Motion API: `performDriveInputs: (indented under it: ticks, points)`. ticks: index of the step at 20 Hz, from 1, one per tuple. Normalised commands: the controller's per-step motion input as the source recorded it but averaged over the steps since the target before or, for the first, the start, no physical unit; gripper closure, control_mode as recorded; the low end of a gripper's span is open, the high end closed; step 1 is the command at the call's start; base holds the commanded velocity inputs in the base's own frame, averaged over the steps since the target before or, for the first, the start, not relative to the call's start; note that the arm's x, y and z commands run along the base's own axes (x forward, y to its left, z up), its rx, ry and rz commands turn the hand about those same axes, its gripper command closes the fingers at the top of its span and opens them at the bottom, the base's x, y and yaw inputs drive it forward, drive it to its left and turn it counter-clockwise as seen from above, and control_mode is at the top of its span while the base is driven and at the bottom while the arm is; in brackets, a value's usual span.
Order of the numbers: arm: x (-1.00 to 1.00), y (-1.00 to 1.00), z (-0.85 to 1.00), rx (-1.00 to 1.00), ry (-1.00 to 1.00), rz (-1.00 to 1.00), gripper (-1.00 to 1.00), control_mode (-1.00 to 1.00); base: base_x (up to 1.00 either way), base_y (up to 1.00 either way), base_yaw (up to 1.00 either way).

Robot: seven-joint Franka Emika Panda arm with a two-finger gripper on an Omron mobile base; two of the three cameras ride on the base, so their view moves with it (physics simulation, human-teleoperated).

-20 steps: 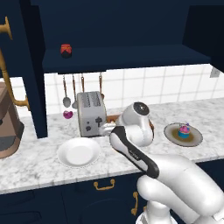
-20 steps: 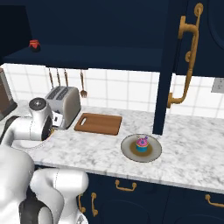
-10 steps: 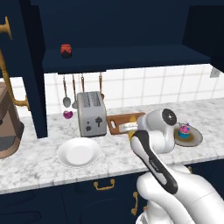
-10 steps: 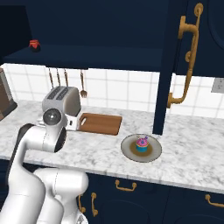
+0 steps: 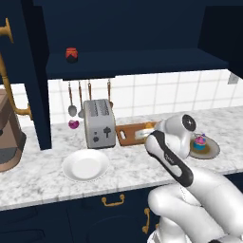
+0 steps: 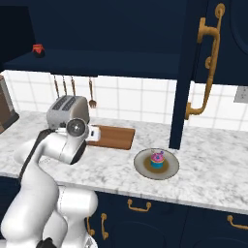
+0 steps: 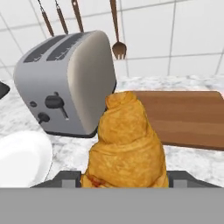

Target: From the different types of pastries on the counter, select a croissant and place it on the cutting board. Then retrieve a jar of jam from the cabinet and place it alongside the croissant on the cutting board.

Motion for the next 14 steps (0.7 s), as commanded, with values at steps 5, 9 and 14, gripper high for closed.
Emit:
performDriveInputs:
  ticks: [5,9,14]
  points:
    - [0.8,-0.11,0.01,0.0,0.02,0.11,1.0,-1.0,0.0,0.0,0.0]
    - [0.85,0.0,0.0,0.0,0.04,0.12,1.0,-1.0,0.0,0.0,0.0]
    - [0.58,0.0,0.0,0.0,0.02,0.08,1.0,-1.0,0.0,0.0,0.0]
